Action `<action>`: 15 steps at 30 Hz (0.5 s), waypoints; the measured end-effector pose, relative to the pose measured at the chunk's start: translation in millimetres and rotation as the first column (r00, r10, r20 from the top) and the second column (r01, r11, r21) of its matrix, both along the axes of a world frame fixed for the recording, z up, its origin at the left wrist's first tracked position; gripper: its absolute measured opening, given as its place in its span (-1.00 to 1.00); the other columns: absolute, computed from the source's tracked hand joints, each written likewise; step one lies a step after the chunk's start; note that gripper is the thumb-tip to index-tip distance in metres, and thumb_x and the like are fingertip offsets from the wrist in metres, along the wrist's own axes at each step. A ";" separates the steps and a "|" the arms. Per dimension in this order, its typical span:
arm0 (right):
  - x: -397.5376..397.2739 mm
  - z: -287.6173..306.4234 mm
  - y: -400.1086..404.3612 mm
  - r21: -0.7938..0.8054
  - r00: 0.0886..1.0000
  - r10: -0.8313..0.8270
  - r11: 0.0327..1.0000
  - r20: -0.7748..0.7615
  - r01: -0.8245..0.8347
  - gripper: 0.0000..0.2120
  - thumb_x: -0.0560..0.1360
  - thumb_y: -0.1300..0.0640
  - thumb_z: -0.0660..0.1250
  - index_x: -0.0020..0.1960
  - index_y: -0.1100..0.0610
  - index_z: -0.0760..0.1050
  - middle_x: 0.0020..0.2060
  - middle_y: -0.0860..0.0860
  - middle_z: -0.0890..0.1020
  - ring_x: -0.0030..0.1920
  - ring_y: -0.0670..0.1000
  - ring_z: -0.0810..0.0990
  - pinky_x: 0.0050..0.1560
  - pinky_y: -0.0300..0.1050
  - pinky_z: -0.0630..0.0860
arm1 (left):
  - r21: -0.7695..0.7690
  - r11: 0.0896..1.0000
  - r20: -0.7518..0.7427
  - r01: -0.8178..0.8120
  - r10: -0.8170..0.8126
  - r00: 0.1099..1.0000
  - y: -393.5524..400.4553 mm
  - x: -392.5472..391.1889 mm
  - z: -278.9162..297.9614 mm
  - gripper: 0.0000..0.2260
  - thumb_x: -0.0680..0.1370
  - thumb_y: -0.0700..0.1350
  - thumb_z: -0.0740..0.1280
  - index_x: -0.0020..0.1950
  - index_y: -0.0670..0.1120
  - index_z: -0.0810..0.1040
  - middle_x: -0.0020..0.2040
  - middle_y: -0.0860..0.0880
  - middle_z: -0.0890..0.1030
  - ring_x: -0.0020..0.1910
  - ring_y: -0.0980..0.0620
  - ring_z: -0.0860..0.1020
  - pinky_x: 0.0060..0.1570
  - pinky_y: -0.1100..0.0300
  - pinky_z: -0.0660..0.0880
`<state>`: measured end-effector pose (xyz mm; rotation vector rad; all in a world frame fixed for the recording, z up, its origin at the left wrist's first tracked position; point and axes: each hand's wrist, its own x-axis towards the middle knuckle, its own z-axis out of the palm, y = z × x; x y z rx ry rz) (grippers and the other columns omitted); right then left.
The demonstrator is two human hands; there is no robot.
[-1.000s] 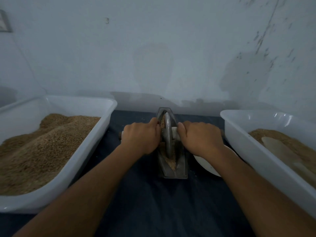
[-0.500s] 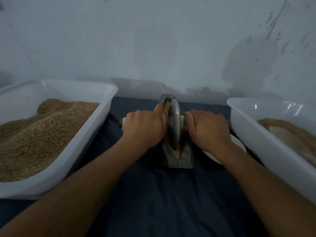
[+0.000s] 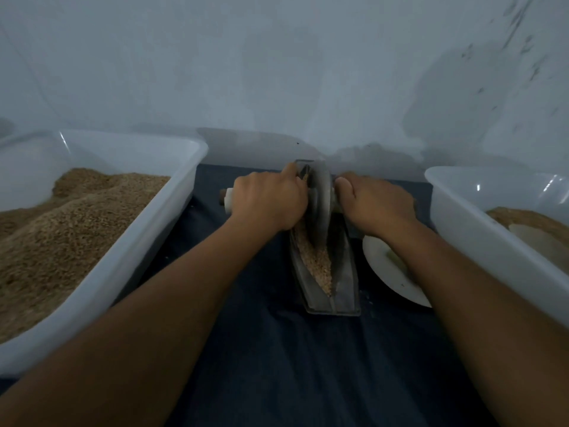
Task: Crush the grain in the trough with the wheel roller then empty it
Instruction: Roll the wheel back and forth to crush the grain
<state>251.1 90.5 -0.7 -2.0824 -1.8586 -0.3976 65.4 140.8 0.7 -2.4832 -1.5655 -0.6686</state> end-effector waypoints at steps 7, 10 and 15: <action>10.7 5.6 21.2 -0.129 0.993 -0.043 0.991 -0.105 0.030 -0.55 0.60 -0.16 -0.16 0.25 -0.13 0.43 0.18 0.13 0.59 0.08 0.19 0.55 -0.15 -0.01 0.29 | -0.029 0.999 -0.034 0.031 -0.032 0.999 16.6 10.1 9.0 -0.71 0.63 0.08 -0.04 0.14 0.01 0.40 0.09 -0.11 0.61 -0.05 -0.19 0.53 -0.15 0.01 0.26; 14.5 7.6 26.5 -0.196 0.989 -0.060 0.980 -0.137 0.032 -0.59 0.55 -0.18 -0.21 0.02 -0.12 0.38 0.18 0.13 0.57 0.01 0.17 0.50 -0.09 0.03 0.35 | -0.032 0.999 -0.058 0.027 -0.029 0.998 24.6 18.5 15.5 -0.70 0.63 0.09 -0.02 0.19 0.00 0.41 0.15 -0.11 0.60 0.05 -0.19 0.54 -0.12 0.01 0.26; 21.1 8.8 40.9 -0.243 0.989 -0.069 0.969 -0.130 0.036 -0.67 0.62 -0.14 -0.18 -0.05 -0.14 0.33 0.23 0.12 0.55 0.05 0.17 0.50 -0.06 0.03 0.34 | -0.060 0.998 -0.082 0.012 -0.016 0.997 37.9 27.9 19.8 -0.69 0.61 0.07 0.02 0.23 0.00 0.41 0.17 -0.13 0.58 0.08 -0.19 0.53 -0.11 0.01 0.25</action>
